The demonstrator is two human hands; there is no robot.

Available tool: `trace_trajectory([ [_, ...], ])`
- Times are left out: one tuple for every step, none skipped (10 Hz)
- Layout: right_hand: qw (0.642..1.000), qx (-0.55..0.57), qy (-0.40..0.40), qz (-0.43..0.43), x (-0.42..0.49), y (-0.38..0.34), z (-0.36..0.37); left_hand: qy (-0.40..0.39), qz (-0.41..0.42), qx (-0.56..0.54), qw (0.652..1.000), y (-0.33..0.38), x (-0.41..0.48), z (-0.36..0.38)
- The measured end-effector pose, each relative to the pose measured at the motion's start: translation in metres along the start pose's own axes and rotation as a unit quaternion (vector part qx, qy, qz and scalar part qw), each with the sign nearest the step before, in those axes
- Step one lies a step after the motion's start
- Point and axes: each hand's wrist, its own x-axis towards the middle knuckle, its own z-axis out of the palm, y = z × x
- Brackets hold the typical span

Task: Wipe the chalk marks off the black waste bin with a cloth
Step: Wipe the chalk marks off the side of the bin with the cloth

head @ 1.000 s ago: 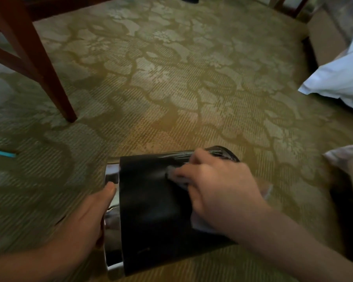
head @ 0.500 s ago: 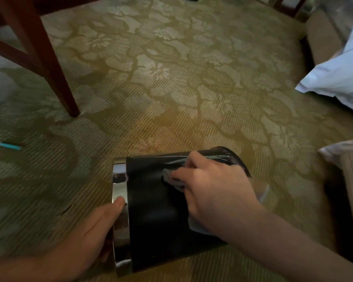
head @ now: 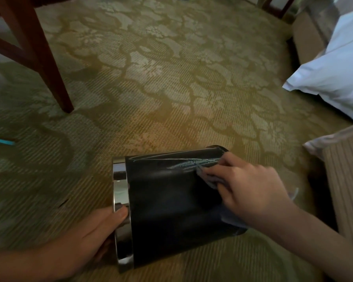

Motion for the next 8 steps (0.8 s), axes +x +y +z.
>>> trace_trajectory([
  [0.997, -0.063, 0.003, 0.042, -0.005, 0.019, -0.004, -0.001, 0.023, -0.043, 0.999, 0.028, -0.006, 0.0],
  [0.995, -0.092, -0.003, 0.046, -0.004, 0.021, -0.008, 0.013, 0.04, -0.113, 0.993, 0.045, -0.003, 0.002],
  [0.999, -0.051, 0.006, 0.012, -0.002, -0.015, -0.01, 0.016, 0.049, -0.121, 0.991, 0.053, -0.005, 0.006],
  [0.995, 0.021, 0.043, -0.086, 0.0, -0.059, -0.009, 0.021, 0.044, -0.114, 0.992, 0.051, -0.005, 0.009],
  [0.993, 0.026, 0.049, -0.103, 0.003, -0.06, -0.006, 0.011, 0.057, -0.1, 0.993, 0.04, -0.002, 0.008],
  [0.999, -0.038, 0.005, -0.014, 0.004, -0.017, -0.009, 0.009, 0.073, -0.092, 0.993, 0.027, 0.001, 0.006],
  [0.995, -0.079, -0.022, 0.063, -0.002, 0.02, -0.01, -0.01, 0.071, -0.09, 0.993, 0.025, 0.004, 0.003],
  [0.995, -0.083, -0.026, 0.051, -0.001, 0.006, -0.011, -0.043, 0.058, -0.092, 0.993, 0.026, 0.007, 0.0],
])
